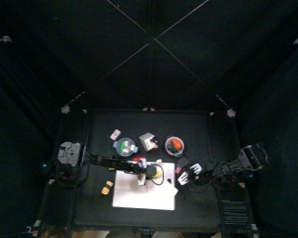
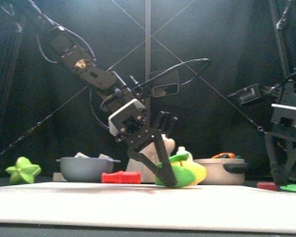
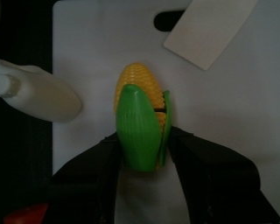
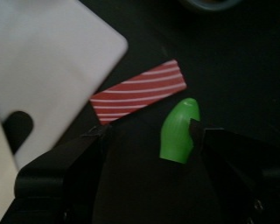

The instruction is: Remove corn husk

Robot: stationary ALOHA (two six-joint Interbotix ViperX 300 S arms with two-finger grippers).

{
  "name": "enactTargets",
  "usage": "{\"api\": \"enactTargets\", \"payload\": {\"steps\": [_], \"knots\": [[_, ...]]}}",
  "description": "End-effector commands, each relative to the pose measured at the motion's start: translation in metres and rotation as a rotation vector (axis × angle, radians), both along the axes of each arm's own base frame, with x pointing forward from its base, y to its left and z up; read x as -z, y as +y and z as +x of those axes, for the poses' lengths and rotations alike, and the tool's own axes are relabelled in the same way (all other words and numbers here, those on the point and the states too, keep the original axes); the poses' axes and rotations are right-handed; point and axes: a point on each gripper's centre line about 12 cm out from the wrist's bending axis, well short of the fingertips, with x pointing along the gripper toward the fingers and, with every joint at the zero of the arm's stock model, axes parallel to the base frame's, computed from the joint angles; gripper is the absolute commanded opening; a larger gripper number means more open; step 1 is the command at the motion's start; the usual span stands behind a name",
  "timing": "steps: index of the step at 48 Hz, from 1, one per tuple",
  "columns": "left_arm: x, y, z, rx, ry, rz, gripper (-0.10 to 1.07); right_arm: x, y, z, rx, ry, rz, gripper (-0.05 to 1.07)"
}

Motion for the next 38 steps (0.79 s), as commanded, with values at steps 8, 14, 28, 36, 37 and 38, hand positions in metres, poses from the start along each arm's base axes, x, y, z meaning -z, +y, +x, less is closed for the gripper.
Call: {"api": "enactTargets", "payload": {"steps": [8,14,28,36,37,38], "knots": [[-0.035,-0.008,0.005,0.041,-0.142,0.002,0.51,-0.052,0.036,0.041,-0.346,-0.229,-0.191,1.0],[-0.04,-0.01,0.001,0.049,-0.201,-0.011,0.51,-0.064,0.039,0.05,-0.409,-0.278,-0.267,1.0],[-0.054,-0.013,-0.006,0.045,-0.336,-0.056,0.51,-0.082,0.041,0.067,-0.455,-0.335,-0.388,1.0],[-0.057,-0.014,-0.006,0.038,-0.353,-0.066,0.51,-0.082,0.046,0.076,-0.476,-0.341,-0.397,1.0],[-0.058,-0.014,-0.006,0.037,-0.354,-0.067,0.51,-0.081,0.047,0.077,-0.481,-0.343,-0.395,0.99],[-0.058,-0.015,-0.005,0.037,-0.356,-0.068,0.51,-0.081,0.048,0.078,-0.486,-0.343,-0.391,0.99]]}}
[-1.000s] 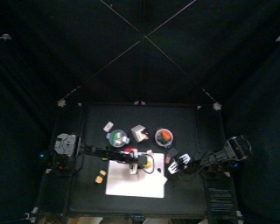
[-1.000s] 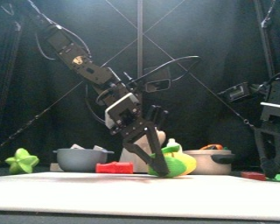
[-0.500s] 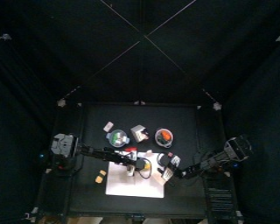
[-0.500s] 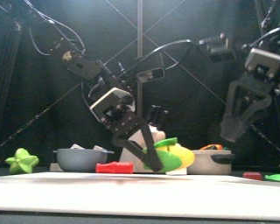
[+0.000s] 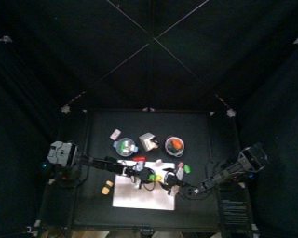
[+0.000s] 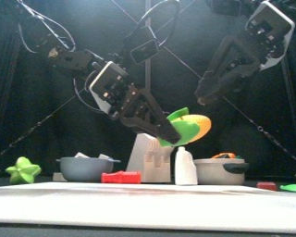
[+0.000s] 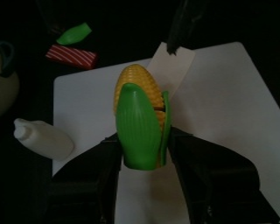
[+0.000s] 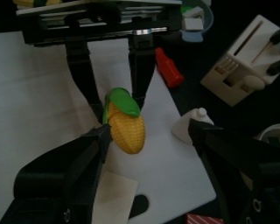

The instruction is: Remove corn husk

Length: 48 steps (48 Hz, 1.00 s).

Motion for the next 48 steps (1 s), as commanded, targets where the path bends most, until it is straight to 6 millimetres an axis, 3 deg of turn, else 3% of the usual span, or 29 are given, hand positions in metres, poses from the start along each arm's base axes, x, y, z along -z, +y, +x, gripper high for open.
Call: {"api": "enactTargets", "payload": {"steps": [1,22,39,48], "knots": [[-0.019,-0.002,0.004,0.001,-0.058,-0.009,0.51,-0.01,0.004,0.008,-0.017,-0.03,0.015,0.99],[-0.022,-0.007,0.01,0.011,-0.073,-0.013,0.51,0.001,-0.014,0.023,0.008,-0.001,0.053,0.8],[-0.024,-0.007,0.01,0.011,-0.076,-0.013,0.51,0.005,-0.015,0.028,-0.015,0.013,0.083,0.74],[-0.025,-0.009,0.01,0.013,-0.079,-0.015,0.51,0.008,-0.021,0.028,0.001,0.02,0.085,0.65]]}}
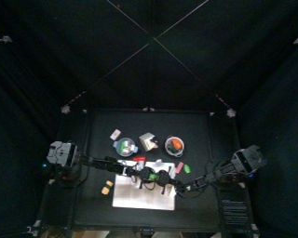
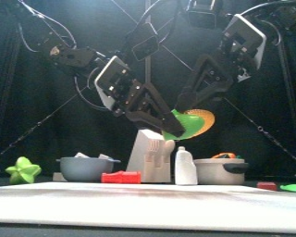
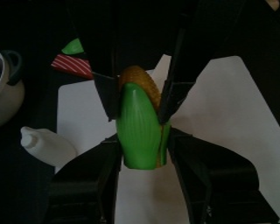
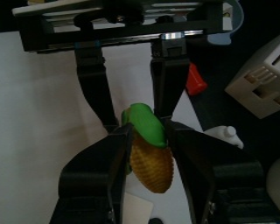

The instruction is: Remove corn husk

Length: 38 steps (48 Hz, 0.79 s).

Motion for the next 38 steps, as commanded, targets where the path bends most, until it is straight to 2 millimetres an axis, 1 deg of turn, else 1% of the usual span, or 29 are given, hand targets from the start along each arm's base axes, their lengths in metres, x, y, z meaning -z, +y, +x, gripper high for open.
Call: {"api": "enactTargets", "payload": {"steps": [1,7,15,21,28,38], "knots": [[-0.02,-0.003,0.006,0.004,-0.059,-0.008,0.51,-0.009,-0.005,0.003,0.019,-0.025,0.012,0.63],[-0.02,-0.003,0.006,0.007,-0.058,-0.006,0.51,-0.008,-0.009,0.003,0.029,-0.022,0.012,0.56],[-0.019,-0.003,0.005,0.007,-0.056,-0.006,0.51,-0.009,-0.012,0.005,0.04,-0.027,0.011,0.49],[-0.019,-0.003,0.005,0.008,-0.055,-0.005,0.51,-0.01,-0.013,0.005,0.043,-0.028,0.013,0.48],[-0.015,-0.002,0.004,0.004,-0.046,-0.006,0.51,-0.015,-0.012,0.003,0.039,-0.04,0.016,0.48],[-0.011,0.001,0.001,-0.003,-0.033,-0.005,0.51,-0.024,-0.017,-0.007,0.07,-0.063,0.011,0.48]]}}
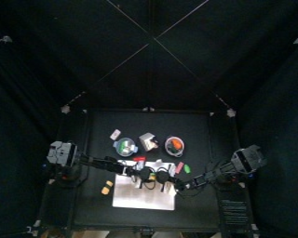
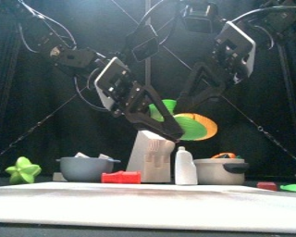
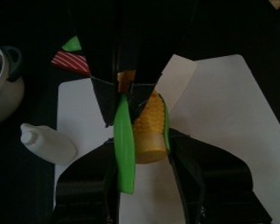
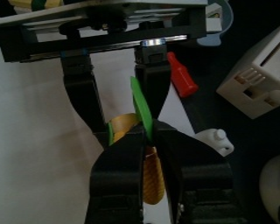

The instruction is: Remove corn husk

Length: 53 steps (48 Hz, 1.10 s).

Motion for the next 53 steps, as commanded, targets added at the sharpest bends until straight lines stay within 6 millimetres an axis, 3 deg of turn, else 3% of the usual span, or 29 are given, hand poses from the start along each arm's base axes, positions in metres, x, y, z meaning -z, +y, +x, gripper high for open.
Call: {"api": "enactTargets", "payload": {"steps": [1,35,53], "knots": [[-0.012,0.0,0.002,0.003,-0.037,0.0,0.51,-0.019,-0.006,-0.004,0.034,-0.051,0.005,0.48],[-0.005,0.001,-0.005,-0.008,-0.012,-0.008,0.51,-0.025,-0.005,-0.04,0.107,-0.049,0.007,0.48],[-0.005,0.002,-0.005,-0.01,-0.011,-0.01,0.51,-0.023,-0.006,-0.046,0.122,-0.038,0.019,0.48]]}}
